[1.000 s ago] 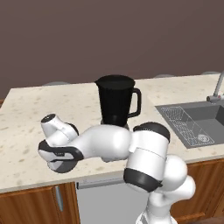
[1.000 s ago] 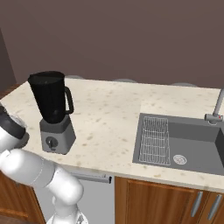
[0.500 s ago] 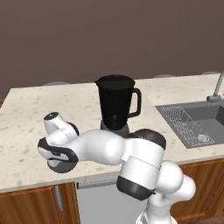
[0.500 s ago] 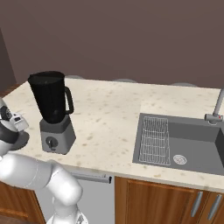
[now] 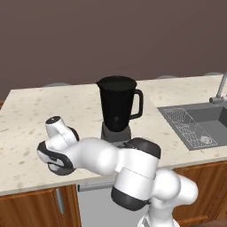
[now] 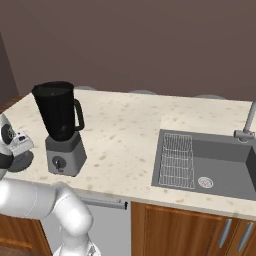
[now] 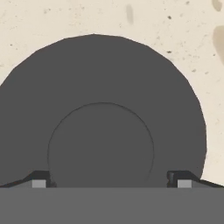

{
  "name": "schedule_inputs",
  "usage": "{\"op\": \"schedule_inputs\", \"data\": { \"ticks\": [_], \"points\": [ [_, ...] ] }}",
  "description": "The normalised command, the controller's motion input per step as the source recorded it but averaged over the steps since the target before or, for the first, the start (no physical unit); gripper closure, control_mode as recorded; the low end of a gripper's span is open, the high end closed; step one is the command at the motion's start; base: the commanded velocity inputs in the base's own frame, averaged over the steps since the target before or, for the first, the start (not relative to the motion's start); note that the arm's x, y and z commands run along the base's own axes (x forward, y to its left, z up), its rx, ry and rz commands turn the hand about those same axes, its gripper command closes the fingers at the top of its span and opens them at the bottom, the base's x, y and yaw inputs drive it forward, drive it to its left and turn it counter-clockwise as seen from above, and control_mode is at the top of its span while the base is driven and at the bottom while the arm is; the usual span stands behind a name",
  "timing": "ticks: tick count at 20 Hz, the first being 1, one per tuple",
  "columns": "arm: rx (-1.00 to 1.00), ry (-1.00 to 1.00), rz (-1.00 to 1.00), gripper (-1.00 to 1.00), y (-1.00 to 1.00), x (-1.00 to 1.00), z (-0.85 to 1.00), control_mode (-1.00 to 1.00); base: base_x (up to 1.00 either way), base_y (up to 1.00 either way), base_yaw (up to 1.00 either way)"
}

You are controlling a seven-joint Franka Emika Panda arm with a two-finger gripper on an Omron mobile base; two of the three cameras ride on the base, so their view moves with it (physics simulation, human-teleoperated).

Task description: Close the lid blender by securely placing the lid on top.

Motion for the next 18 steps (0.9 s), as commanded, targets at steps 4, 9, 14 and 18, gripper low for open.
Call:
{"op": "schedule_inputs", "data": {
  "ticks": [4,9,14,18],
  "points": [
    [0.02,0.00,0.00,-1.00,0.10,0.03,-0.17,-1.00,0.00,0.00,0.00],
    [0.00,0.00,0.00,-1.00,0.29,0.01,-0.26,-1.00,0.00,0.00,0.00],
    [0.00,0.00,0.00,-1.00,0.33,0.00,-0.57,-1.00,0.00,0.00,0.00],
    [0.00,0.00,0.00,1.00,0.40,0.00,-0.79,-1.00,0.00,0.00,0.00]
  ]
}}
